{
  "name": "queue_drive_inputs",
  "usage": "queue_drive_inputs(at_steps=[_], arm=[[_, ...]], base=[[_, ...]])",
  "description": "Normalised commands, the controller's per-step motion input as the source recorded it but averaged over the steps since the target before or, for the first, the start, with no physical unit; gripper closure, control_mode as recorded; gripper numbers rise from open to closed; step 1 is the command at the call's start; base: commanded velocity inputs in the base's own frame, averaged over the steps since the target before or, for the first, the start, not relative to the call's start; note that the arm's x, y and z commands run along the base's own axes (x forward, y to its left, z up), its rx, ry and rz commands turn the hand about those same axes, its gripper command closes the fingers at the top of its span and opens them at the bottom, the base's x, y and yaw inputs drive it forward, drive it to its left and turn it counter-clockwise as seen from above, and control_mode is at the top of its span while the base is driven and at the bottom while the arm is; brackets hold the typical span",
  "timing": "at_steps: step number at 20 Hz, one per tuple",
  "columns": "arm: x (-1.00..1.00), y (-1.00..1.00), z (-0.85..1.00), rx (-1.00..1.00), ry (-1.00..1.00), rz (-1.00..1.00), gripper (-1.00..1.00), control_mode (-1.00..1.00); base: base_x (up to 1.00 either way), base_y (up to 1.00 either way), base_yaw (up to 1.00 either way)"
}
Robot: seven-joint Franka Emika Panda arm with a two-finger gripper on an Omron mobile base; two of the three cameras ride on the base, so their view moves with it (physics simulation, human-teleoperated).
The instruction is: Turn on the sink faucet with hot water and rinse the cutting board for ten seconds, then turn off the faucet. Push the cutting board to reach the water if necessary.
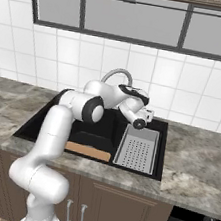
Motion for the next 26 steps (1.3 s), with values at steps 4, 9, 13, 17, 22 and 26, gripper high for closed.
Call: queue_drive_inputs(at_steps=[4,9,13,17,22,26], arm=[[0.17,0.0,-0.04,0.0,0.0,0.0,-1.0,-1.0],[0.14,0.0,-0.03,0.0,0.0,0.0,-1.0,-1.0],[0.13,0.0,-0.03,0.0,0.0,0.0,-1.0,-1.0],[0.05,0.0,0.0,0.0,0.0,0.0,-1.0,-1.0],[0.01,0.0,0.0,0.0,0.0,0.0,-1.0,-1.0],[0.02,0.0,0.0,0.0,0.0,0.0,-1.0,-1.0]], base=[[0.0,0.0,0.0],[0.0,0.0,0.0],[0.0,0.0,0.0],[0.0,0.0,0.0],[0.0,0.0,0.0],[0.0,0.0,0.0]])
